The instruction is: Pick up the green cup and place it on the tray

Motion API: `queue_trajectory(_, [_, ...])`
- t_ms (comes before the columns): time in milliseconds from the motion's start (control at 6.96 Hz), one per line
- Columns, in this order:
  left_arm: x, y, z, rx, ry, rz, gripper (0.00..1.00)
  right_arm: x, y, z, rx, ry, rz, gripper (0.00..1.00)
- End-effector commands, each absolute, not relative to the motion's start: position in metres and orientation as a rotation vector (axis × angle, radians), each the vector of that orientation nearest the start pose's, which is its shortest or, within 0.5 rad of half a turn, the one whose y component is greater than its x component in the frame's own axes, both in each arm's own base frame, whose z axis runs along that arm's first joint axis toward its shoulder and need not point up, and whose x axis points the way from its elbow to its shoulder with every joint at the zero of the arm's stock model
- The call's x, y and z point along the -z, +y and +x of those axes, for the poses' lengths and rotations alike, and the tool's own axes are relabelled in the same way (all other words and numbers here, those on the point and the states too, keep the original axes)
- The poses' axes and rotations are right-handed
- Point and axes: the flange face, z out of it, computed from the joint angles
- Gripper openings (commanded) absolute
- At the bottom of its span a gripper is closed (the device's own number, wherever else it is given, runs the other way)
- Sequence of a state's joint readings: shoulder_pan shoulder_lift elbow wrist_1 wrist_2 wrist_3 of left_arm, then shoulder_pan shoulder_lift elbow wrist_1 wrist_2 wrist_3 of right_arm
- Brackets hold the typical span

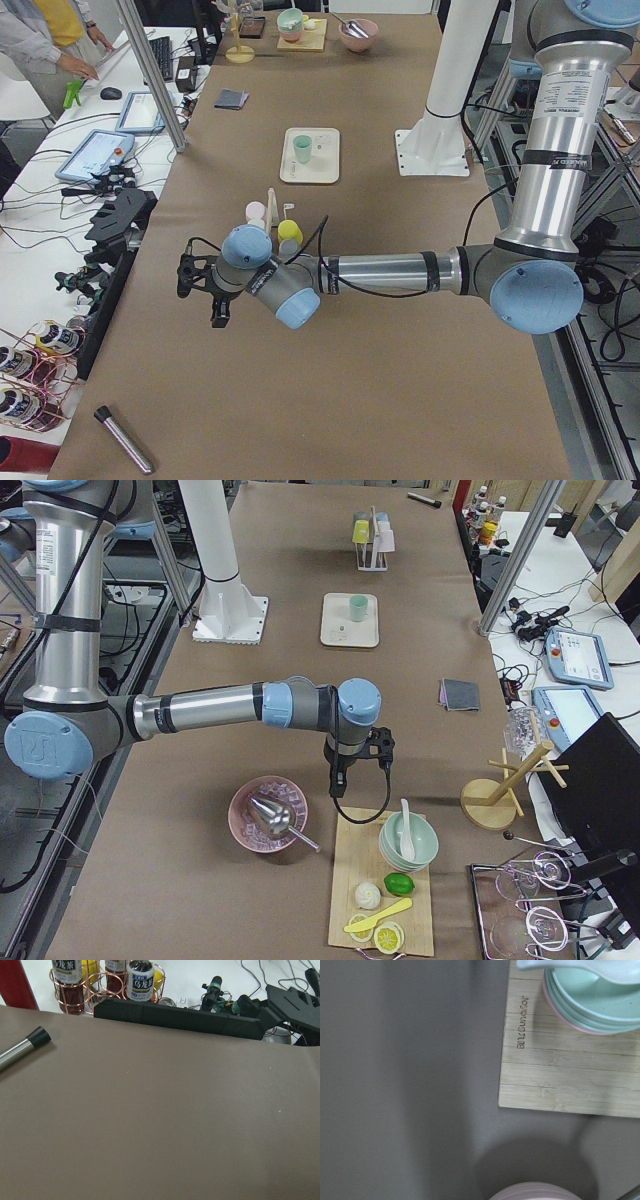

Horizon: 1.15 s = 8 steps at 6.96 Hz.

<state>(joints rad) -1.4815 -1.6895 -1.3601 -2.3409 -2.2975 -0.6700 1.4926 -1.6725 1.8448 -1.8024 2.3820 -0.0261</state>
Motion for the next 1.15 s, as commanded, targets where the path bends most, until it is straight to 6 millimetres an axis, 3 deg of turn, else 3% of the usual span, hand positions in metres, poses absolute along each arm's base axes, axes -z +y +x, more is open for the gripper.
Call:
queue_trajectory(0, [-0.619, -0.562, -0.013, 0.249, 0.901, 0.268, 0.98, -0.591, -0.442, 0.027, 0.075, -0.808, -0.076, 1.0])
queue_trajectory(431, [-0.626, -0.46, -0.021, 0.253, 0.897, 0.257, 0.98, -0.59, -0.444, 0.026, 0.074, -0.814, -0.074, 1.0])
queue_trajectory(718, [-0.63, -0.43, -0.023, 0.26, 0.902, 0.248, 0.98, -0.592, -0.441, 0.026, 0.073, -0.819, -0.079, 1.0])
queue_trajectory(1006, [-0.629, -0.414, -0.024, 0.259, 0.904, 0.247, 0.98, -0.593, -0.441, 0.029, 0.068, -0.818, -0.078, 1.0])
